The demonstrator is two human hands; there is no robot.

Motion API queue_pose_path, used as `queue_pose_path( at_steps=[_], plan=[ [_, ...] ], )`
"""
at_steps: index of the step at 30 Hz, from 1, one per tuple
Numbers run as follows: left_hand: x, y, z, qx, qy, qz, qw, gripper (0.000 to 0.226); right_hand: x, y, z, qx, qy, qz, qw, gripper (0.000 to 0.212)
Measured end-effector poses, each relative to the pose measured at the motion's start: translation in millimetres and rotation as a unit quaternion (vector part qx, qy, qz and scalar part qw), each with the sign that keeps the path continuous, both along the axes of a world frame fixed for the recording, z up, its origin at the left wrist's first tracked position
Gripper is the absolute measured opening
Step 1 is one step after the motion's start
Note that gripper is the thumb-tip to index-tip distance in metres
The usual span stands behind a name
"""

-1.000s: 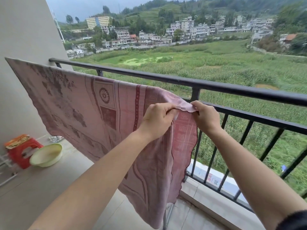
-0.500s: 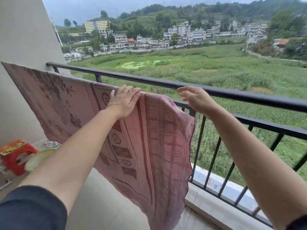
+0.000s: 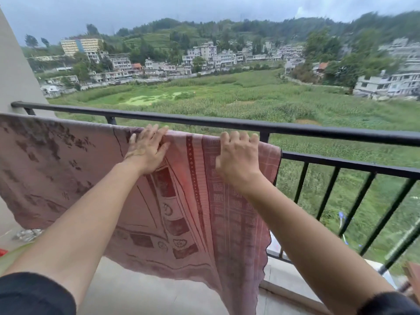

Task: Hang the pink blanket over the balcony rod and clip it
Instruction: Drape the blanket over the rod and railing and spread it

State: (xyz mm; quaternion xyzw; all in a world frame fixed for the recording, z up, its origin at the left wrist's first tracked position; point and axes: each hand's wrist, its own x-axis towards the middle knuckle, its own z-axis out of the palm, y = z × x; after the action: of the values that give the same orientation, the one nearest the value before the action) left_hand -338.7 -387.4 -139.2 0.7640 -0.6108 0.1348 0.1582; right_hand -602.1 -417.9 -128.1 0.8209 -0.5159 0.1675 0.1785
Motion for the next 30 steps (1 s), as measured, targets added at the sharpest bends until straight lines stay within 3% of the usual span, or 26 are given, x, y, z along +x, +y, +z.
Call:
queue_pose_path(
  at_steps=[5, 10, 13, 17, 23, 30],
  plan=[
    [57, 2, 0, 0.011, -0.017, -0.003, 1.0, 0.052, 16, 6, -2, 0.01, -0.001, -0.066, 0.998, 0.053],
    [102, 4, 1, 0.024, -0.025, -0.033, 0.999, 0.056, 37, 14, 5, 0.041, -0.031, -0.166, 0.985, 0.046],
    [135, 3, 2, 0.022, 0.008, -0.01, 1.0, 0.063, 68, 16, 18, 0.071, -0.057, -0.221, 0.971, 0.056],
    [188, 1, -1, 0.011, 0.019, -0.008, 1.0, 0.052, 142, 12, 22, 0.023, -0.082, -0.14, 0.987, 0.066],
    [289, -10, 0, -0.018, -0.006, -0.018, 1.0, 0.056, 296, -11, 14, 0.007, -0.091, 0.03, 0.995, 0.055],
    [429, -24, 7, -0.03, -0.013, 0.013, 0.999, 0.079, 426, -36, 13, 0.009, -0.076, 0.113, 0.991, 0.063]
  ],
)
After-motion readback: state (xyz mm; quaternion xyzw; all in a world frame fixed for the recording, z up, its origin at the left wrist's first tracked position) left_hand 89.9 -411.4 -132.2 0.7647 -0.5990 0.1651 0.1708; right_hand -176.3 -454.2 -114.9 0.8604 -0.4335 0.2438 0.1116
